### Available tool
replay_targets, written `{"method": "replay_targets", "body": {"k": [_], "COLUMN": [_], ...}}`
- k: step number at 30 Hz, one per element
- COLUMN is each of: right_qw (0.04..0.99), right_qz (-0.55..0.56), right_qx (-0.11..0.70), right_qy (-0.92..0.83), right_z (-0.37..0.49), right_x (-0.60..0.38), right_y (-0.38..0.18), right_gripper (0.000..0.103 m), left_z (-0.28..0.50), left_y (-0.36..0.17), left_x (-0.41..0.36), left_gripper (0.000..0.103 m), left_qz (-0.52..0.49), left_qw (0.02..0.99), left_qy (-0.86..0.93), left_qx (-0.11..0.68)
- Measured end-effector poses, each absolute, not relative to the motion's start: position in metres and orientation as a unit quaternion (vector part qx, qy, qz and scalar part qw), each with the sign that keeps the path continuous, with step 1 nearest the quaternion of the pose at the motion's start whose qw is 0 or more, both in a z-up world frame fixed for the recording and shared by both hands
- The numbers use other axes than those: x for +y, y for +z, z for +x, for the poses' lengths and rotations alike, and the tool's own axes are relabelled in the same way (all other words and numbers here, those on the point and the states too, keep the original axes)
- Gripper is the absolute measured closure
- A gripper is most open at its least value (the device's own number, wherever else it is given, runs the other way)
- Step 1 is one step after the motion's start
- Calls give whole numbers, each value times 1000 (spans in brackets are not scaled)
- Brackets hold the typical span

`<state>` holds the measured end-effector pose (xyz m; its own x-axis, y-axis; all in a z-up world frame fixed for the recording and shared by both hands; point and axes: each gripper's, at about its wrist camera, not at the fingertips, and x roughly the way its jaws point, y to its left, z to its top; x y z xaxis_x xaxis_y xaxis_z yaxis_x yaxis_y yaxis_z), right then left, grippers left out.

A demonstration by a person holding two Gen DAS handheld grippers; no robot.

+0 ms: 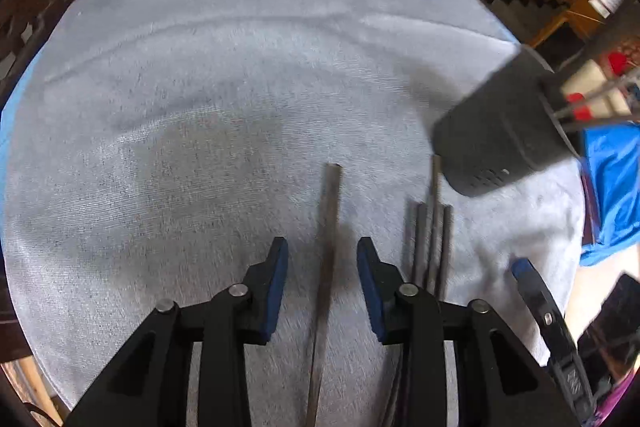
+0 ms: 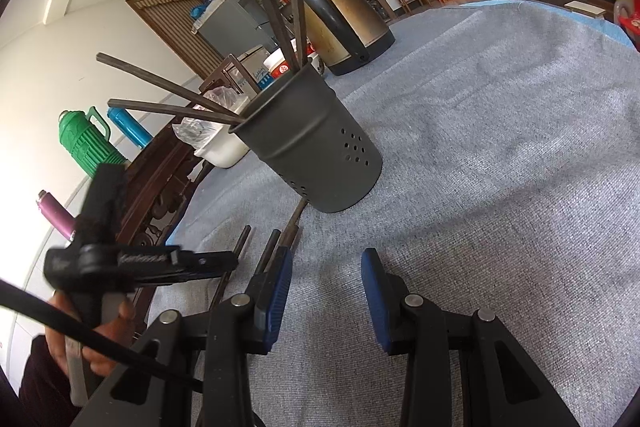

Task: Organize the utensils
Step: 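Close the left gripper on a dark chopstick while the right gripper grasps another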

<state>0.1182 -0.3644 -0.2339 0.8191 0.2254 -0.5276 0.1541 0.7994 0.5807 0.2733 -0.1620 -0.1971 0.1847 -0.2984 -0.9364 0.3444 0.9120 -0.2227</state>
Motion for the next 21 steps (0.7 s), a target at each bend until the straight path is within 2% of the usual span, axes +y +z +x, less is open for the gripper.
{"method": "replay_targets", "body": {"k": [2, 4, 9, 14, 21], "right_qw": [900, 899, 897, 899, 895], "right_qz": [316, 316, 318, 305, 262], "right_qx": [300, 301, 308, 315, 360], "right_qy": [20, 20, 17, 11, 6], "right_z": [118, 118, 120, 123, 140], "right_x": [-364, -364, -364, -359, -330], "right_y": [-234, -234, -236, -234, -224], "right_gripper": [64, 64, 64, 64, 79], "left_z": [282, 292, 311, 307, 268], "left_y": [-199, -200, -203, -202, -174], "left_x": [-165, -168, -170, -155, -136], "left_gripper": [72, 83, 96, 98, 97], "left_qz": [13, 12, 5, -20, -17], "left_qw": [765, 761, 746, 753, 783], "left_qy": [-210, -204, -201, -198, -212], "left_qx": [608, 616, 635, 627, 585]}}
